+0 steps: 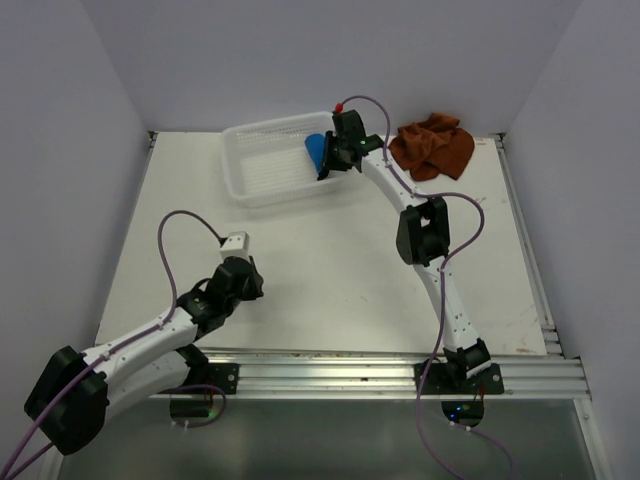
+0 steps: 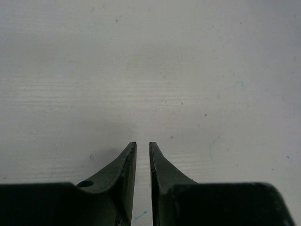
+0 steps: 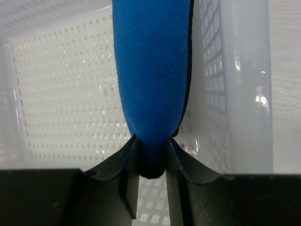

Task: Roll the towels
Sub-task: Place the rolled towel into the container

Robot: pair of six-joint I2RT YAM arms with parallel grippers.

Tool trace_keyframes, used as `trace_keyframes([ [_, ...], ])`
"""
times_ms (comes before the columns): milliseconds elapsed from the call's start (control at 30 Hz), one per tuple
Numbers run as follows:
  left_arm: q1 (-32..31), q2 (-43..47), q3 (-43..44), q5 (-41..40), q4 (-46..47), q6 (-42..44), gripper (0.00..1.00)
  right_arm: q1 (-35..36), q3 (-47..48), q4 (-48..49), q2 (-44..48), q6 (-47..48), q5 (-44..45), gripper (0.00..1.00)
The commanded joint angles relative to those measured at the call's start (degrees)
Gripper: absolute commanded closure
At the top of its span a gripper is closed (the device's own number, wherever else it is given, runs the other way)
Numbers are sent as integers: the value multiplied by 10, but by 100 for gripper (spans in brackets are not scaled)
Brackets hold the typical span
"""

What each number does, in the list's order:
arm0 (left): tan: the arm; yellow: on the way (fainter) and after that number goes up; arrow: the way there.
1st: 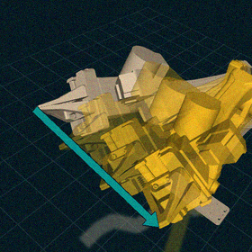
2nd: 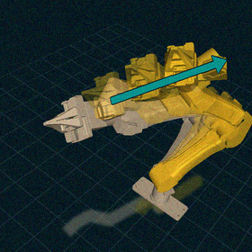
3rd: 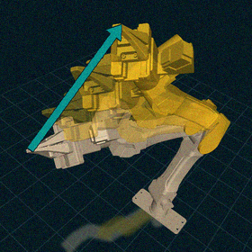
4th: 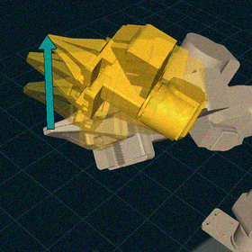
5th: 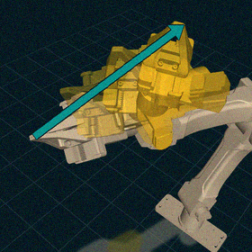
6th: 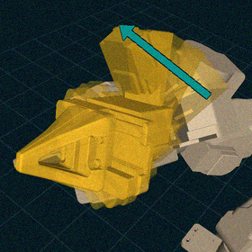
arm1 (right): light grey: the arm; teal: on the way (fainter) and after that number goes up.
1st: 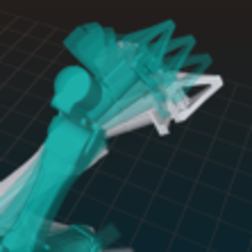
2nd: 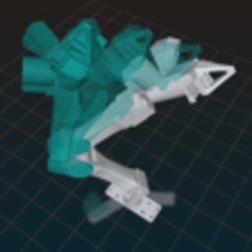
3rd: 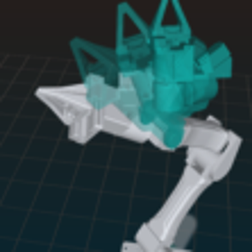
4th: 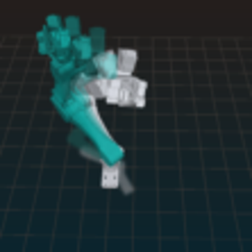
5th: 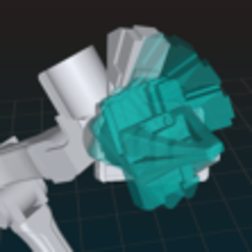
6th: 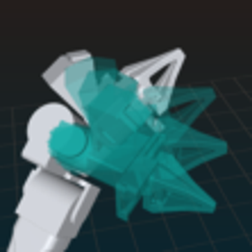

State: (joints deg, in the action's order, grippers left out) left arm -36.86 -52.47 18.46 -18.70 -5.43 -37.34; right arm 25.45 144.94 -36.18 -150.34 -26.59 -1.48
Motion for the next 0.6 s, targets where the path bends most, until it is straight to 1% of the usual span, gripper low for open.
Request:
trace_keyframes([
  [0, 9, -9, 81, 14, 45, 14, 79, 0, -8, 8, 47, -4, -17, 73],
  [33, 11, -21, 130, 12, 45, 17, 78, 1, -10, 9, 46, -6, -19, 74],
  [100, 28, -75, 192, 18, 45, 29, 78, 2, -15, 10, 46, -7, -24, 75],
  [133, 37, -96, 257, 33, 45, 32, 78, 2, -16, 11, 45, -7, -26, 75],
  [167, 60, -142, 291, 44, 45, 41, 78, 2, -17, 10, 46, -7, -26, 75],
  [200, 71, -168, 326, 56, 45, 46, 78, 1, -18, 11, 47, -7, -27, 75],
  [233, 83, -195, 391, 67, 45, 51, 79, 2, -19, 11, 48, -6, -28, 75],
  [267, 102, -253, 425, 78, 45, 58, 79, 1, -20, 12, 49, -5, -29, 76],
  [300, 114, -284, 460, 96, 39, 56, 80, 2, -24, 13, 53, -4, -34, 76],
  [333, 130, -342, 521, 139, 34, 53, 83, 2, -26, 15, 56, -5, -35, 76],
  [367, 156, -369, 545, 151, 30, 41, 83, 1, -29, 16, 58, -4, -36, 76],
  [400, 162, -395, 566, 163, 35, 41, 83, 1, -39, 20, 65, -5, -37, 76],
  [433, 167, -421, 602, 181, 42, 44, 83, 1, -44, 24, 69, -5, -37, 76],
  [467, 168, -472, 621, 183, 45, 49, 83, 2, -49, 27, 72, -7, -39, 76],
  [500, 168, -500, 641, 205, 45, 49, 83, 1, -56, 31, 77, -7, -40, 77],
  [533, 168, -551, 680, 225, 42, 49, 84, 1, -57, 32, 78, -7, -41, 77],
  [567, 168, -575, 698, 233, 28, 46, 85, 1, -58, 32, 78, -8, -41, 78],
])
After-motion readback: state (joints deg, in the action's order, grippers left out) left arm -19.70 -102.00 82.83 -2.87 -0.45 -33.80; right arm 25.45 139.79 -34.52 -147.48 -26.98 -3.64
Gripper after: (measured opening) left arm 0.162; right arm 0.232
